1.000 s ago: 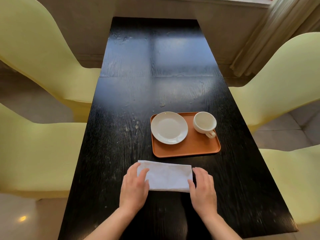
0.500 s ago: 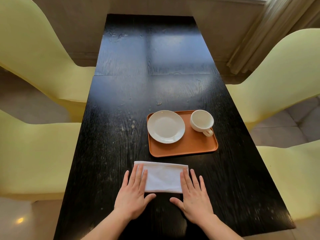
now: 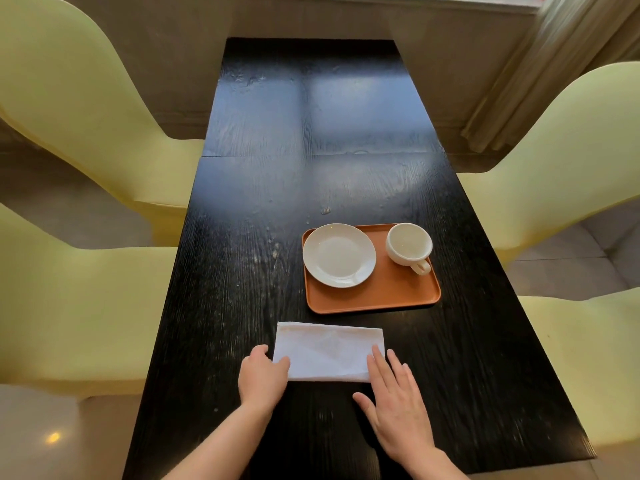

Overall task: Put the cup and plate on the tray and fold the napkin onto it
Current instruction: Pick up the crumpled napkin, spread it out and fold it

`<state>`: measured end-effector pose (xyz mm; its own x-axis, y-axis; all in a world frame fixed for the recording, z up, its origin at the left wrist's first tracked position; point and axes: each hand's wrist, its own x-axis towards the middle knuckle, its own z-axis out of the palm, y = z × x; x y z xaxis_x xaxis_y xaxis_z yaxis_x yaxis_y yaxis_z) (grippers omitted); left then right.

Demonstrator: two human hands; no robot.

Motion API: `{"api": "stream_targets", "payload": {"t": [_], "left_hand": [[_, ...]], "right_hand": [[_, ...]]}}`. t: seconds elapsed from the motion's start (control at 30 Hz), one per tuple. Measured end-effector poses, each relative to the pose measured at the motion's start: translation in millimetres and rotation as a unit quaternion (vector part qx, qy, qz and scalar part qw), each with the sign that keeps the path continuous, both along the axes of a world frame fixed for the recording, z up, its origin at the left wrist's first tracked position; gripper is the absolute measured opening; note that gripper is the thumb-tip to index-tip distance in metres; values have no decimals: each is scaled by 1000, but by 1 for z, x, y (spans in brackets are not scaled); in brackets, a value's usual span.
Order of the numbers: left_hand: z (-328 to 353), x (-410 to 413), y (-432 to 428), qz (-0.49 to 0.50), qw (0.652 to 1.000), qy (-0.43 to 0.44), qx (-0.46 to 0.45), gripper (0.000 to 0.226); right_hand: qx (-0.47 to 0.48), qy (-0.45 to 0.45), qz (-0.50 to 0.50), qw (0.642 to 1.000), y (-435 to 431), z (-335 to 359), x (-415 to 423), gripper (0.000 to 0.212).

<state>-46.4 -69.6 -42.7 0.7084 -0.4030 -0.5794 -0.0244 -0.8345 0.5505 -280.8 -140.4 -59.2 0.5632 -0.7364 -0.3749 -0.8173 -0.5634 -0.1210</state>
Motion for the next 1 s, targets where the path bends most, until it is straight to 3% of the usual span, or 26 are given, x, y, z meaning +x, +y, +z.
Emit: {"api": "stream_targets", "payload": {"t": [0.2, 0.33, 0.4, 0.47, 0.57, 0.67, 0.73, 1.0], "left_hand": [[4, 11, -14, 91, 990, 104, 6, 67], [6, 14, -10, 66, 992, 104, -3, 21], [7, 11, -8, 59, 993, 101, -16, 5], [9, 8, -7, 57, 994, 93, -22, 5], [10, 3, -6, 60, 993, 97, -24, 4], [11, 1, -7, 79, 991, 104, -37, 2], [12, 0, -8, 104, 984, 134, -48, 3], [21, -9, -10, 80, 977, 174, -96, 16]], "right_hand": [[17, 19, -8, 1000, 2, -3, -2, 93], [14, -6, -31, 999, 2, -1, 1, 78], [-3, -73, -35, 997, 4, 4, 7, 70], [2, -187, -40, 982, 8, 9, 17, 60], [136, -316, -145, 928, 15, 17, 46, 53], [330, -365, -316, 811, 14, 21, 74, 52], [373, -382, -364, 763, 11, 20, 82, 52], [360, -437, -425, 707, 5, 16, 71, 42]]}}
